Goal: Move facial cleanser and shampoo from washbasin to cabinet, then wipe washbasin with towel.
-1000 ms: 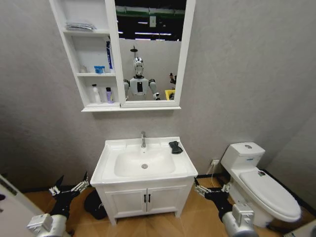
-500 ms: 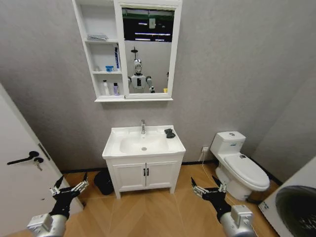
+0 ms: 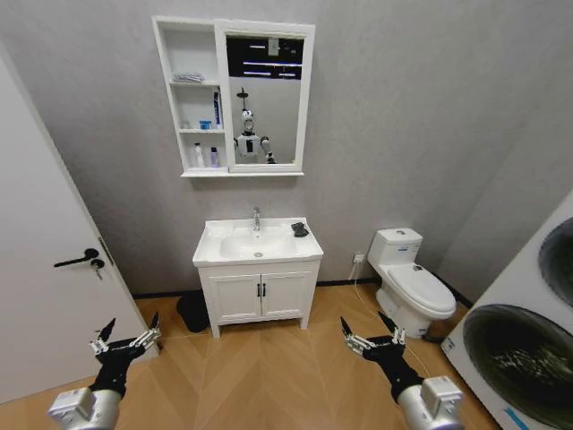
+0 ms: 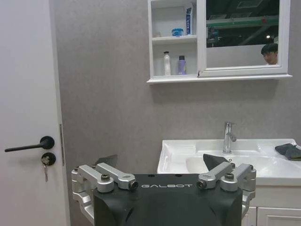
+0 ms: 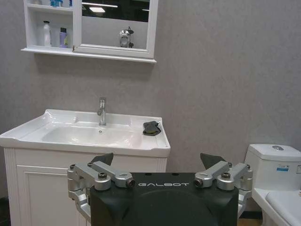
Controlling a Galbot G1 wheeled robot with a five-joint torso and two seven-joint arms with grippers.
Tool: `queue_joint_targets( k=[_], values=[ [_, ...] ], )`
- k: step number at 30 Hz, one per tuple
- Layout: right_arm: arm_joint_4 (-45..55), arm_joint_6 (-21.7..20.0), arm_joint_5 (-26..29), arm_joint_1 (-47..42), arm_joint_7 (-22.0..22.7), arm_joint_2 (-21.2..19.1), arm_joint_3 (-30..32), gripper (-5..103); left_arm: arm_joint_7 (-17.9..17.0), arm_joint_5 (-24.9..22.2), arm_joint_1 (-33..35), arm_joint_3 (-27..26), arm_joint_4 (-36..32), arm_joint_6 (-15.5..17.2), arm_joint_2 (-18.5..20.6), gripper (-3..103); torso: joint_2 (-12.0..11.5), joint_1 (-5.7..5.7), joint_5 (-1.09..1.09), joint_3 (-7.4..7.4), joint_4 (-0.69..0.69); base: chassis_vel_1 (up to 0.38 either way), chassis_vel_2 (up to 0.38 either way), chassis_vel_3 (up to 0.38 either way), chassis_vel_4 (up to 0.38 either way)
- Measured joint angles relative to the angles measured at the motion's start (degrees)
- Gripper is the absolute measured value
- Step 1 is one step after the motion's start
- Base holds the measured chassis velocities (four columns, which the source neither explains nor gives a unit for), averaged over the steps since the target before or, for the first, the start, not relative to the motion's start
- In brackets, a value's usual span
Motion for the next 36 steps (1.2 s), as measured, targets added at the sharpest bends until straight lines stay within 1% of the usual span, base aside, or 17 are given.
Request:
queue_joint_targets(
  k=[3, 9, 21, 36],
  values=[
    [0.0, 0.0, 0.0, 0.0, 0.0, 0.0, 0.0, 100, 0.0, 0.0, 0.0, 0.0, 0.0, 0.0, 0.0, 100, 0.0, 0.03, 0.0, 0.01, 0.03, -0.064, 0.046, 0.078, -0.048],
    [0.0, -0.1, 0.0, 0.0, 0.1, 0.0, 0.0, 100, 0.0, 0.0, 0.0, 0.0, 0.0, 0.0, 0.0, 100, 0.0, -0.04, 0.0, -0.01, 0.01, -0.006, 0.012, 0.011, -0.009],
    [0.0, -0.1, 0.0, 0.0, 0.1, 0.0, 0.0, 100, 0.0, 0.0, 0.0, 0.0, 0.0, 0.0, 0.0, 100, 0.0, -0.06, 0.0, -0.02, 0.03, 0.014, 0.014, 0.015, 0.009],
    [0.0, -0.2, 0.1, 0.0, 0.2, 0.0, 0.0, 100, 0.0, 0.0, 0.0, 0.0, 0.0, 0.0, 0.0, 100, 0.0, -0.05, 0.0, -0.02, 0.02, 0.0, 0.0, 0.0, 0.0]
  ],
)
